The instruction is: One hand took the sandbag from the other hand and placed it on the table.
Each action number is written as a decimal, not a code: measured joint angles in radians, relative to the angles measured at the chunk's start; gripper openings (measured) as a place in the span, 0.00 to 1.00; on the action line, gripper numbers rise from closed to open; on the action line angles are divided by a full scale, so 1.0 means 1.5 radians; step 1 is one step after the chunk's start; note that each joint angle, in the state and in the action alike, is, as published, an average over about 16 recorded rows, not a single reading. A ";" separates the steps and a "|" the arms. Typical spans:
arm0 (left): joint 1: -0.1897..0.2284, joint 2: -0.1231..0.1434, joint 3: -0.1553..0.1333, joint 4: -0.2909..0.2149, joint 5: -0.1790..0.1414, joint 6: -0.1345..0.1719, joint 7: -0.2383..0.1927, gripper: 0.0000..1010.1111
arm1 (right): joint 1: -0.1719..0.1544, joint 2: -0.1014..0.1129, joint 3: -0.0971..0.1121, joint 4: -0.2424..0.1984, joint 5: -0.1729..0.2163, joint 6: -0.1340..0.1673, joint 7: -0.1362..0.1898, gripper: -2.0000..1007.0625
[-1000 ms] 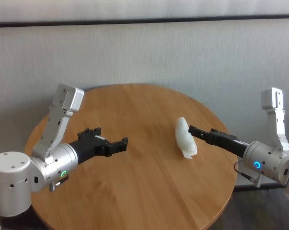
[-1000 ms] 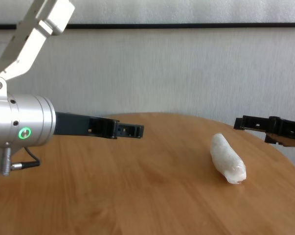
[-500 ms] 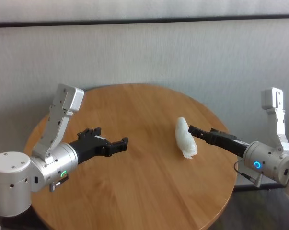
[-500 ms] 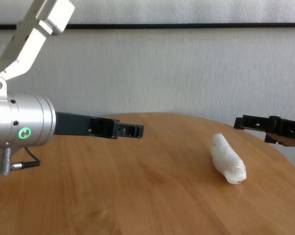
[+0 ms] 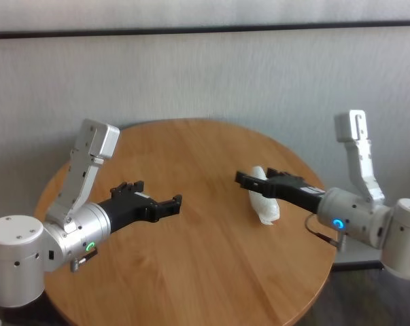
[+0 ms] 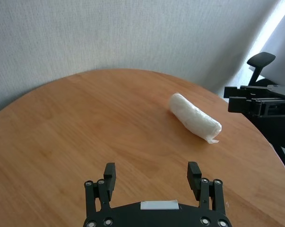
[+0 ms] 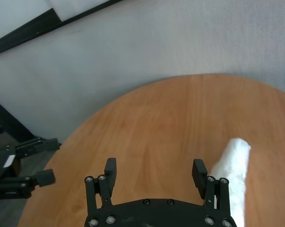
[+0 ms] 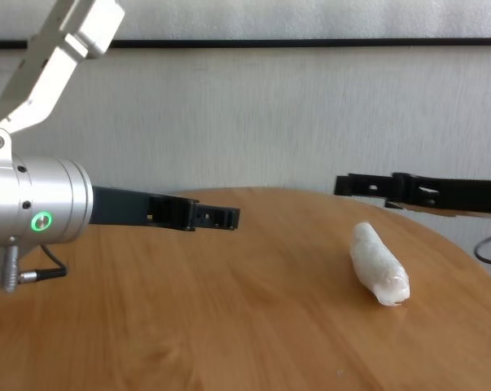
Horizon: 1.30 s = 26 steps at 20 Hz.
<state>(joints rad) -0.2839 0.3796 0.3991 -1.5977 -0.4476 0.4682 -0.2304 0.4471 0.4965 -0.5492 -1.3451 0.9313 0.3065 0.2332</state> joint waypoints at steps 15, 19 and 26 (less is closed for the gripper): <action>0.000 0.000 0.000 0.000 0.000 0.000 0.000 0.99 | 0.059 -0.063 -0.029 0.041 -0.058 -0.009 0.051 1.00; 0.000 0.000 0.000 0.000 0.000 0.000 0.000 0.99 | 0.063 -0.069 -0.031 0.047 -0.063 -0.009 0.053 1.00; 0.001 0.003 0.000 0.003 0.003 -0.008 0.005 0.99 | 0.060 -0.069 -0.030 0.048 -0.073 -0.012 0.048 1.00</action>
<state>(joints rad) -0.2822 0.3844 0.3998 -1.5938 -0.4436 0.4555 -0.2228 0.5371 0.3927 -0.5938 -1.2723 0.8214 0.2882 0.3047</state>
